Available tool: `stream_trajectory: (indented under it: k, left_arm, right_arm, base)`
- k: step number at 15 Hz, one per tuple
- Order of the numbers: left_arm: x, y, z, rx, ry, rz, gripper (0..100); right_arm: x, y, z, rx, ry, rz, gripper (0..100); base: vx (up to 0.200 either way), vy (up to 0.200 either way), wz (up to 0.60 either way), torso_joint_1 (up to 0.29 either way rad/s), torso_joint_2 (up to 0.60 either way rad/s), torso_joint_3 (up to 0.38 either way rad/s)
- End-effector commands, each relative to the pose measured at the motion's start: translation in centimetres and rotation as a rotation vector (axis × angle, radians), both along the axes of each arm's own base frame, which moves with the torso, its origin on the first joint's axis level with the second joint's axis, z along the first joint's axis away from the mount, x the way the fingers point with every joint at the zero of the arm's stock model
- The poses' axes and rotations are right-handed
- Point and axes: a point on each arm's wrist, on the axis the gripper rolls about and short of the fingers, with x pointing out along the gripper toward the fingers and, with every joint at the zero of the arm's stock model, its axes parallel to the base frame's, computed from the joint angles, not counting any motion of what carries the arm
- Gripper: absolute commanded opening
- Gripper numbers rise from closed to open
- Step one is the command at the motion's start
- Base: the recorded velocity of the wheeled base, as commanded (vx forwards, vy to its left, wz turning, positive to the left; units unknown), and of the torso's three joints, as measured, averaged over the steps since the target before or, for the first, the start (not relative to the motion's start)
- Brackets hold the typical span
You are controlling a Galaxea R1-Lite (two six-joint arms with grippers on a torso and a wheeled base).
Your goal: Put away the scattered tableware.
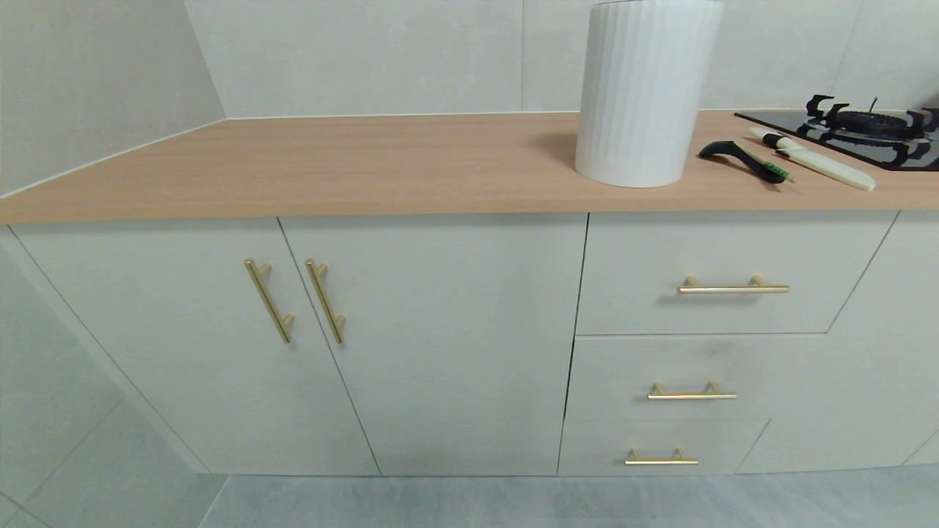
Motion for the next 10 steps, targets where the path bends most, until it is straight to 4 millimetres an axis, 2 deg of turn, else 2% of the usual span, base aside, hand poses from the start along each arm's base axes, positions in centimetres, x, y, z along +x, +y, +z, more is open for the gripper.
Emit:
stream_trajectory:
  k: [1,3,10]
  left_arm:
    - [0.01,0.00,0.00,0.000,0.001,0.001,100]
    - [0.01,0.00,0.00,-0.002,0.001,0.002,100]
    - [0.01,0.00,0.00,-0.002,0.001,0.002,100]
  right_arm:
    - [0.01,0.00,0.00,0.000,0.002,0.000,100]
    - [0.01,0.00,0.00,0.000,0.002,0.000,100]
    - [0.01,0.00,0.00,0.000,0.002,0.000,100]
  base:
    - [0.000,-0.200,0.00,-0.007,0.00,0.002]
    - [0.000,-0.200,0.00,-0.002,0.00,0.002]
    - [0.000,0.000,0.00,0.000,0.00,0.000]
